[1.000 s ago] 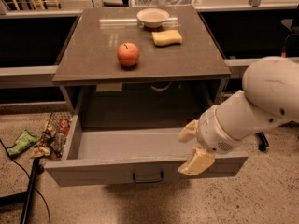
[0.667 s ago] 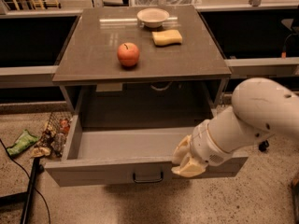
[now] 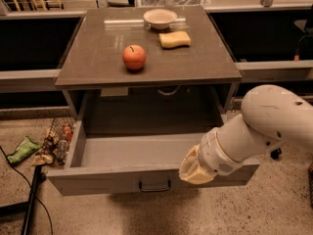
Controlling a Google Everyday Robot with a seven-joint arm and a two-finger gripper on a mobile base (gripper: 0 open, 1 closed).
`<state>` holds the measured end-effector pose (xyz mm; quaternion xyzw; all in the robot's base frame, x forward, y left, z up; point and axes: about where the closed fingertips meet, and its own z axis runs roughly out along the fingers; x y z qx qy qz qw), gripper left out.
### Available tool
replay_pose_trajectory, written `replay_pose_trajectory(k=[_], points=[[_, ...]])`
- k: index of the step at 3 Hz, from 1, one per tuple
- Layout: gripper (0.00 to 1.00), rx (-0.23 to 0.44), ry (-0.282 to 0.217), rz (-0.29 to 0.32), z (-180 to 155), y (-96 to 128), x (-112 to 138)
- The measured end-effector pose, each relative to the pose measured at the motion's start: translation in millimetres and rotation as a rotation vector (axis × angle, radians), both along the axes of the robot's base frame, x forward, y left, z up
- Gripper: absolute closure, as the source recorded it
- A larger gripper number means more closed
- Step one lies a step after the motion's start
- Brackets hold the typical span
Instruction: Close top drawer
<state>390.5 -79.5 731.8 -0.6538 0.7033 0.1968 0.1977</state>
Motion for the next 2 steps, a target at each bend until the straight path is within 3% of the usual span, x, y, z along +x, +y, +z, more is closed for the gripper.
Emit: replay_pose_trajectory(k=[2], points=[[1.00, -0.032, -0.001, 0.070, -70.8, 4.1, -14.6]])
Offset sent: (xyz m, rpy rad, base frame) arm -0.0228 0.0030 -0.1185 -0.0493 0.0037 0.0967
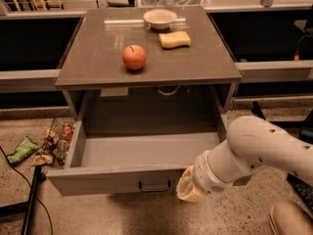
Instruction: Close top drawer
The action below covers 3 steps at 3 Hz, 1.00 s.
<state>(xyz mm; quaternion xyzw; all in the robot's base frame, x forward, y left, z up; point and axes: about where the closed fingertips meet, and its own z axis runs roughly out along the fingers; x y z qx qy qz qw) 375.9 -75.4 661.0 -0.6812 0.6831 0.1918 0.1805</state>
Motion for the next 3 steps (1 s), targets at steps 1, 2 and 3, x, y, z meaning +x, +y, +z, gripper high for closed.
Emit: replay_pose_trajectory(k=[1, 2, 3], points=[[1.00, -0.033, -0.010, 0.011, -20.0, 0.9, -3.9], [0.81, -0.034, -0.012, 0.011, -20.4, 0.7, -3.9], [0.58, -0.034, -0.012, 0.011, -20.4, 0.7, -3.9]])
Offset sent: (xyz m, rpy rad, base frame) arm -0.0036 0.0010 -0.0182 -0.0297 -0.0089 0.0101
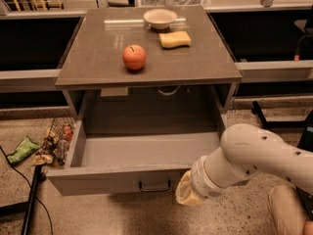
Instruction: Close top drawer
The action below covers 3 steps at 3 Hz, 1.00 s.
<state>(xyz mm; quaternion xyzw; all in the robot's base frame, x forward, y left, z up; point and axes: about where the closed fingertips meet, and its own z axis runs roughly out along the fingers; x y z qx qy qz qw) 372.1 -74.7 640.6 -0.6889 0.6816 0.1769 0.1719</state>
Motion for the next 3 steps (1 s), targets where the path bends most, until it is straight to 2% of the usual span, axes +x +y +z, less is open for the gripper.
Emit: replay_pose_trajectory(k=[1, 2, 3], points=[[0.27, 0.000, 0.000, 0.000, 0.0, 0.0, 0.0], [0.04, 0.000, 0.000, 0.000, 0.0, 0.0, 0.0], [0.00, 0.000, 0.000, 0.000, 0.0, 0.0, 0.0]])
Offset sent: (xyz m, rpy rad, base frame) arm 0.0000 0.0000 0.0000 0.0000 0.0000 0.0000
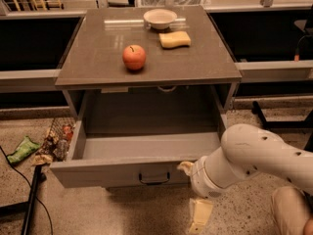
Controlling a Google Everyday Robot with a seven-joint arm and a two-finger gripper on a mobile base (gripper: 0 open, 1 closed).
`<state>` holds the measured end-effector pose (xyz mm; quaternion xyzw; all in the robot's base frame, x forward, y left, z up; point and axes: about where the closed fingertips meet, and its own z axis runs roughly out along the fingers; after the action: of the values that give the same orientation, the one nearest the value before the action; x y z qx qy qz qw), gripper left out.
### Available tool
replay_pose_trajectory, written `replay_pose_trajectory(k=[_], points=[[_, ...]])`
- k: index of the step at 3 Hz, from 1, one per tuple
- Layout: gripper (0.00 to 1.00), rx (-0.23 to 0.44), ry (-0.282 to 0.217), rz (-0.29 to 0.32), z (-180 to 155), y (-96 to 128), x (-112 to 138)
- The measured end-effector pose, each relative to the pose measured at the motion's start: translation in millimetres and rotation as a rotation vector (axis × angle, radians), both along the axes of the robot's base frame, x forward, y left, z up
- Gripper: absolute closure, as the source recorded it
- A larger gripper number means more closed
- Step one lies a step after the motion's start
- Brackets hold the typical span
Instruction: Close top drawer
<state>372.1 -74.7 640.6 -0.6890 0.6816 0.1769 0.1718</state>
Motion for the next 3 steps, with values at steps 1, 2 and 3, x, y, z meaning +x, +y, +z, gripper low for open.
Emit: replay_pose_trajectory(k=[1, 2, 3], points=[[0.00, 0.000, 0.000, 0.000, 0.0, 0.0, 0.1], [0.00, 0.016, -0.023, 0.042, 5.3, -1.0, 17.7], [0.00, 0.036, -0.060, 0.079, 11.0, -6.2, 50.4]])
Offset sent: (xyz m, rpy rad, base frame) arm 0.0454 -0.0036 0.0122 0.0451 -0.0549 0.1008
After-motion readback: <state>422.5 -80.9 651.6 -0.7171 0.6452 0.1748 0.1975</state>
